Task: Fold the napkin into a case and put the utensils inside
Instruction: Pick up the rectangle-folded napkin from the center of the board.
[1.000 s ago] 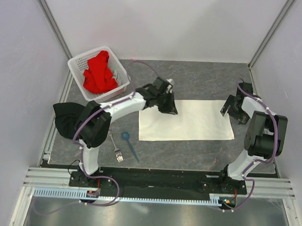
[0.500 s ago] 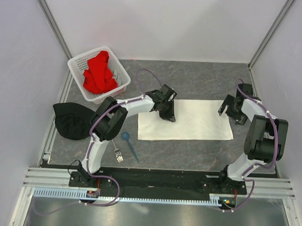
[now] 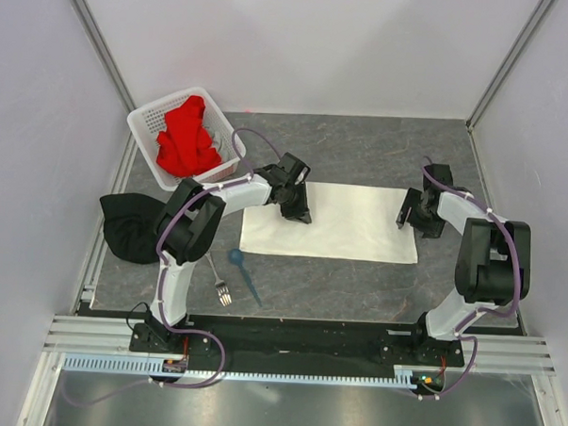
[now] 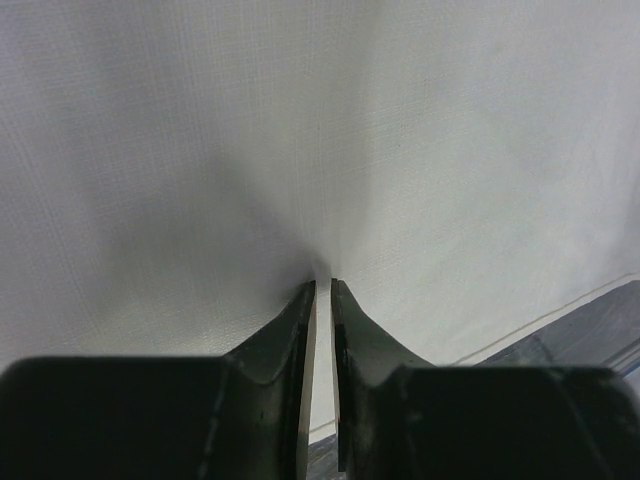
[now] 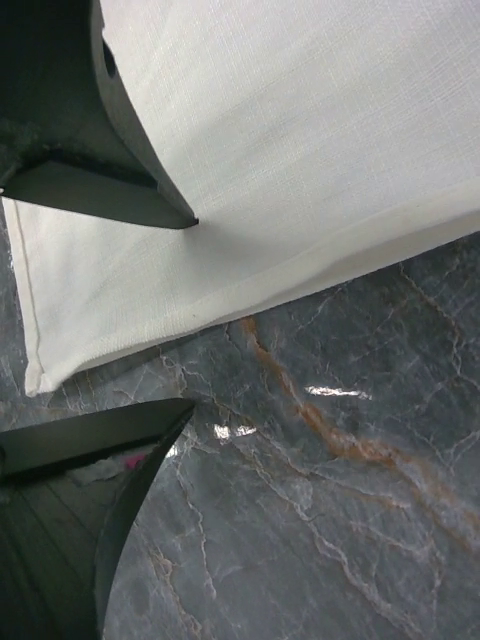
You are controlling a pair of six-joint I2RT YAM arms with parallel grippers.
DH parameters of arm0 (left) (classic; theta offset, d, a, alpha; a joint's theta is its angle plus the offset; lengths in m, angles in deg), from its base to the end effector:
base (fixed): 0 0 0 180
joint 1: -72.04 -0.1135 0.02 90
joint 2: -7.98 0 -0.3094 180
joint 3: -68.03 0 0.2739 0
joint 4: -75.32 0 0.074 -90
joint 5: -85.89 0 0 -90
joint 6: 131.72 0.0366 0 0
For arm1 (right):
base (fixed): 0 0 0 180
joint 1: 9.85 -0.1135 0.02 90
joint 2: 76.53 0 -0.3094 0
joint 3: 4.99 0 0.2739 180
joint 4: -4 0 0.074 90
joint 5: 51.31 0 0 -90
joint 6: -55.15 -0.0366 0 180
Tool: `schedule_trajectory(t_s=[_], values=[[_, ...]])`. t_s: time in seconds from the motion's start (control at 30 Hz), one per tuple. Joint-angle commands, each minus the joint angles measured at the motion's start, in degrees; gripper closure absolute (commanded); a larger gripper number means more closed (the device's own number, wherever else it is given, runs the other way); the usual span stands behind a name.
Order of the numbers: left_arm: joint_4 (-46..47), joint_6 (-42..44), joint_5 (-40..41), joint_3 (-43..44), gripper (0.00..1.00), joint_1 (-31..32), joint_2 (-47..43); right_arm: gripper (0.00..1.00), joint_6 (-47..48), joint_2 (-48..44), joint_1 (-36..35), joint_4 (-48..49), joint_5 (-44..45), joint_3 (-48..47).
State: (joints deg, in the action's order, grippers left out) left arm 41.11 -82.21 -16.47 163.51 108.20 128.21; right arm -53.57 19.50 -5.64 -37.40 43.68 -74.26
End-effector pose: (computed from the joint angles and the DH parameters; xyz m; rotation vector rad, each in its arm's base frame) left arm 0.3838 -0.2902 0.1721 -0.0213 2.7620 -0.7100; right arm 0.3370 -0.0280 0.1953 0.5697 2.6928 -0.0519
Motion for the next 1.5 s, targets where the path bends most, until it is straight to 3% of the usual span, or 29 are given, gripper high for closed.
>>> schedule_trajectory(t_s=[0.0,0.43,0.63,0.67,0.93,1.03,1.1,1.47], values=[[-4.1,3.05,4.01,-2.23,0.82,-0.65,-2.01,0.28,1.58,-0.58,-1.04,1.33,0.98,-0.59],[-4.28,3.31,3.13,-2.41,0.82,-0.74,-2.27,0.35,2.02,2.14,-3.42,3.18,0.02,1.51],[-4.36,3.31,3.4,-2.85,0.82,-0.74,-2.89,0.51,1.93,4.69,-3.77,3.96,-2.88,2.39],[-4.28,3.23,3.4,-2.93,0.82,-0.74,-3.06,0.59,1.93,4.96,-3.68,4.4,-3.41,2.57],[-4.63,3.93,3.31,-3.55,0.82,-0.74,-4.56,0.75,2.55,4.17,-3.77,5.99,-6.3,3.18],[-4.72,3.67,1.47,-2.85,0.82,-0.57,-6.05,0.85,2.73,3.2,-3.68,5.9,-6.23,3.1],[-4.63,3.14,-0.46,-1.97,0.82,-0.57,-6.4,1.0,2.37,2.24,-3.68,5.11,-5.35,3.01],[-2.78,-1.26,-5.22,6.2,0.81,0.14,1.94,1.0,1.05,-6.2,-3.68,1.25,2.56,2.31]])
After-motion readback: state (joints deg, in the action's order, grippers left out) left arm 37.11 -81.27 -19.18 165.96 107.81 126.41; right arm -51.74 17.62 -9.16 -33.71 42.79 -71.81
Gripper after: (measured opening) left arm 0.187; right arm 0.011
